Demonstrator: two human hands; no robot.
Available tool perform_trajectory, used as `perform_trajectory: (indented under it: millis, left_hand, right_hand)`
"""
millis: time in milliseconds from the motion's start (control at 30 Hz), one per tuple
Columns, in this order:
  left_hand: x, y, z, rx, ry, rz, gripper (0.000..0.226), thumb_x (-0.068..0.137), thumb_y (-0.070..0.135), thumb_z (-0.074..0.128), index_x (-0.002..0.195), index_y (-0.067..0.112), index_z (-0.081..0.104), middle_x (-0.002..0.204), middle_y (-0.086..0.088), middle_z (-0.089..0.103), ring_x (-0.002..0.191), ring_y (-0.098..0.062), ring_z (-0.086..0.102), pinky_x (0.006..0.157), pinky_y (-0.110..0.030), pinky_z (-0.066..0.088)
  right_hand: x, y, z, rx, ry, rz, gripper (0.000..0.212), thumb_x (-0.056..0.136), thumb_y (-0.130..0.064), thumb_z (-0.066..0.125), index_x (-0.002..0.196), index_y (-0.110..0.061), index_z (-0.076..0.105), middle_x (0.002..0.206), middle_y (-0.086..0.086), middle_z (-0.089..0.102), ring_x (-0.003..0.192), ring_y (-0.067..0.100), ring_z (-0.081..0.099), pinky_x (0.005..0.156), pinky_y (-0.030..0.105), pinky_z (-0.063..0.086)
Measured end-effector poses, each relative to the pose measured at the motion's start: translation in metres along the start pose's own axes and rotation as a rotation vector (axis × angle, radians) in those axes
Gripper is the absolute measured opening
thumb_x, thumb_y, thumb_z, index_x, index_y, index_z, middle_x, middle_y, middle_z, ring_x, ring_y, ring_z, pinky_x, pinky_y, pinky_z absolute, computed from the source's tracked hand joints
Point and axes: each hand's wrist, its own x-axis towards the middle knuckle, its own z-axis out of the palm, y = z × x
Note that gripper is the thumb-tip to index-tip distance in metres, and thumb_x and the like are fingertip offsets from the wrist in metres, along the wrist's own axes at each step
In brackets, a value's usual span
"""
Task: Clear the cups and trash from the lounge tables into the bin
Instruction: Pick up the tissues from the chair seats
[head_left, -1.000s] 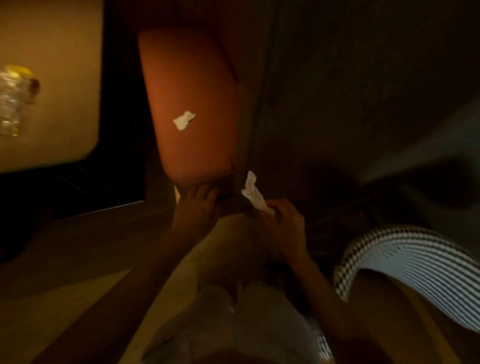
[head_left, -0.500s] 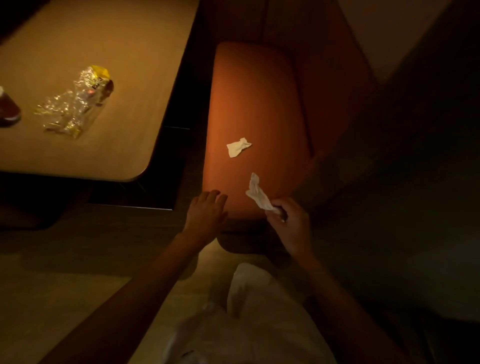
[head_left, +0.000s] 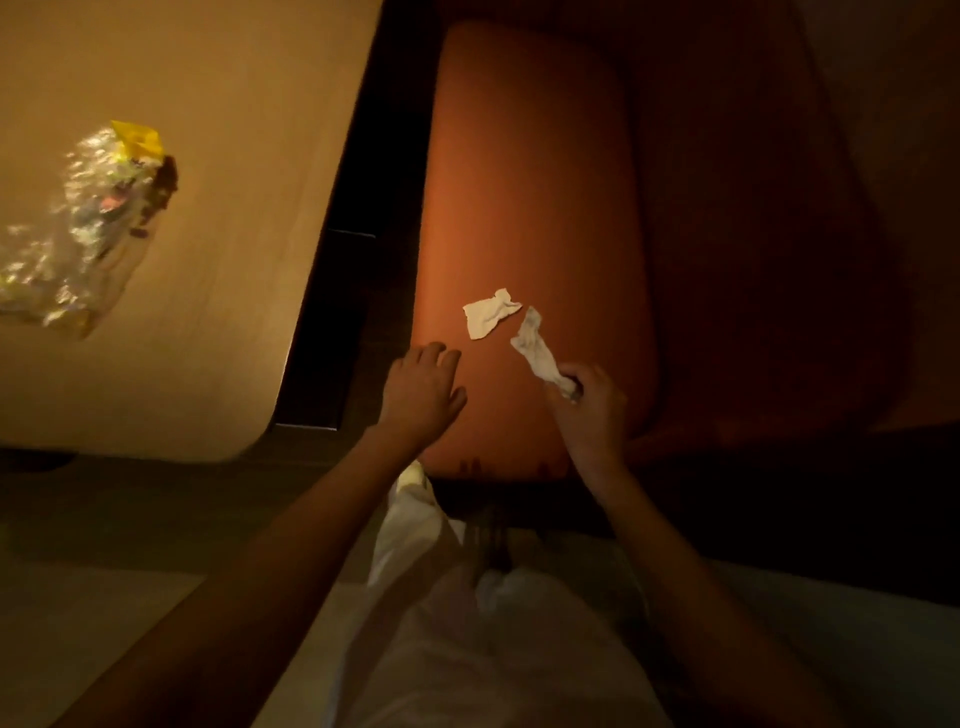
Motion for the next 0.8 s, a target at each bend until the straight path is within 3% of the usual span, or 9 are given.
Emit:
perform_trajectory:
  millis: [367,500,667,733,800]
  left_hand:
    - [0.186,-0.031,0.058,0.005,-0.152,0.151,0.063,0.086,0.04,0.062,0.138,0.014,0.038,0.144,-0.013,0.04,0.129,-0.031,0.04,0.101,-0.044,0.038]
    - [0.242,-0.035,0.11,-0.063,-0.213,0.128,0.058,0.09,0.034,0.056,0.14,0.012,0.037,0.145,-0.014,0.037,0.129,-0.033,0.037,0.103,-0.044,0.036]
    - [0.303,-0.037,0.177,-0.139,-0.157,0.064,0.055,0.091,0.031,0.053,0.139,0.008,0.039,0.142,-0.018,0.039,0.124,-0.037,0.04,0.1,-0.044,0.037]
    - [0.322,-0.035,0.201,-0.142,-0.155,0.064,0.062,0.087,0.032,0.058,0.141,0.009,0.036,0.145,-0.017,0.036,0.127,-0.037,0.038,0.101,-0.044,0.037]
    - [0.34,-0.033,0.223,-0.103,-0.234,0.072,0.079,0.082,0.038,0.067,0.145,0.012,0.027,0.151,-0.015,0.027,0.134,-0.035,0.031,0.106,-0.046,0.035]
  right_hand:
    - [0.133,0.036,0.091,-0.052,0.028,0.249,0.023,0.084,-0.022,0.068,0.106,-0.014,0.068,0.102,0.006,0.063,0.086,0.017,0.059,0.069,0.032,0.05]
    - [0.161,0.081,0.126,-0.021,0.087,0.312,0.019,0.081,-0.017,0.071,0.1,-0.012,0.07,0.096,0.005,0.064,0.079,0.014,0.058,0.061,0.017,0.039]
    - [0.184,0.14,0.174,-0.132,-0.007,0.4,0.023,0.081,-0.02,0.066,0.103,-0.013,0.069,0.102,0.008,0.065,0.091,0.022,0.059,0.07,0.027,0.039]
    - [0.19,0.16,0.188,-0.154,-0.061,0.427,0.026,0.082,-0.019,0.065,0.107,-0.012,0.067,0.108,0.009,0.065,0.098,0.024,0.058,0.079,0.028,0.039]
    - [0.192,0.177,0.199,-0.163,-0.076,0.416,0.024,0.083,-0.016,0.064,0.106,-0.01,0.067,0.106,0.01,0.065,0.093,0.022,0.058,0.075,0.024,0.035]
